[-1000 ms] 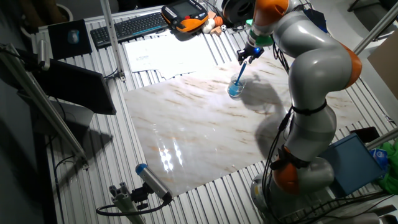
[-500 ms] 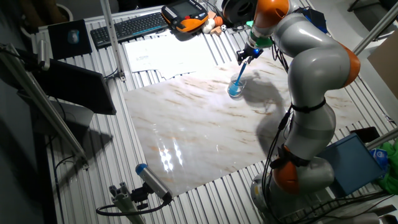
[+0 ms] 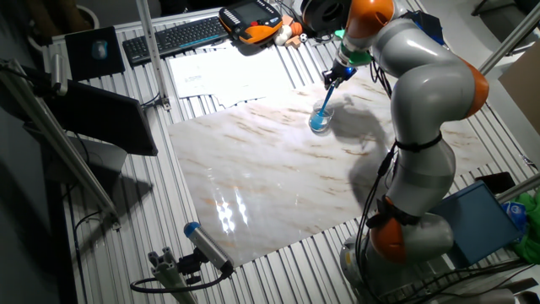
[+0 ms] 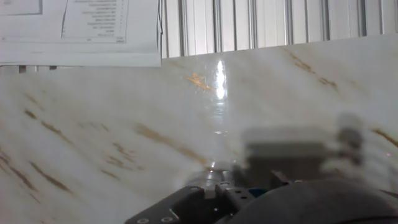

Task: Stir the beaker with a glass rod

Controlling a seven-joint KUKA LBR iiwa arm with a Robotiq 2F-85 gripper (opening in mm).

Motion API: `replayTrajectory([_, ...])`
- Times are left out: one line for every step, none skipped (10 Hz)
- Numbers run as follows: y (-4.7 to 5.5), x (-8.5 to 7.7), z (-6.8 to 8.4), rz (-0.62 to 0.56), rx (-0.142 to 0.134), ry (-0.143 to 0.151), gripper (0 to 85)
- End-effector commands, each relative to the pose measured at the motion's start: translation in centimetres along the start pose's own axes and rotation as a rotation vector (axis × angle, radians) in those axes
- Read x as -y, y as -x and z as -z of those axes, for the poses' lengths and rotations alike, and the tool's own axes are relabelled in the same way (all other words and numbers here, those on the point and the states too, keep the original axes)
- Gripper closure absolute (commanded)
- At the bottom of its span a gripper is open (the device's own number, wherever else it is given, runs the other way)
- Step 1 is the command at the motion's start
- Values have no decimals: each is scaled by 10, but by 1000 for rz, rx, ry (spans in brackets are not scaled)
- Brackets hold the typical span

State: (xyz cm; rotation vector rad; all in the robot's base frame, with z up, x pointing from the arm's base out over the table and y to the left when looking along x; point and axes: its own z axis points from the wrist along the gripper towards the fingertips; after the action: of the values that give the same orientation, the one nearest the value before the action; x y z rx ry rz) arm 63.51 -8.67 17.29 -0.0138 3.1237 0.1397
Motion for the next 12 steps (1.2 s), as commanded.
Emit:
replayTrajectory([0, 0, 0, 4, 0, 4, 510])
replayTrajectory([0, -1, 0, 8, 0, 4, 680])
replayTrajectory([-1, -1, 1, 16, -6, 15, 680])
replayTrajectory([-2, -3, 3, 22, -20, 23, 680])
replayTrajectory([-3, -5, 6, 27, -30, 28, 850])
replayTrajectory([-5, -8, 8, 27, -32, 29, 850])
replayTrajectory([-7, -12, 10, 25, -32, 29, 850])
replayTrajectory([-11, -16, 12, 22, -32, 32, 850])
replayTrajectory([-16, -22, 16, 17, -32, 35, 850])
replayTrajectory([-22, -26, 20, 13, -32, 26, 850])
replayTrajectory([-29, -29, 27, 7, -29, 15, 850])
replayTrajectory([-29, -28, 34, 7, -32, 12, 850])
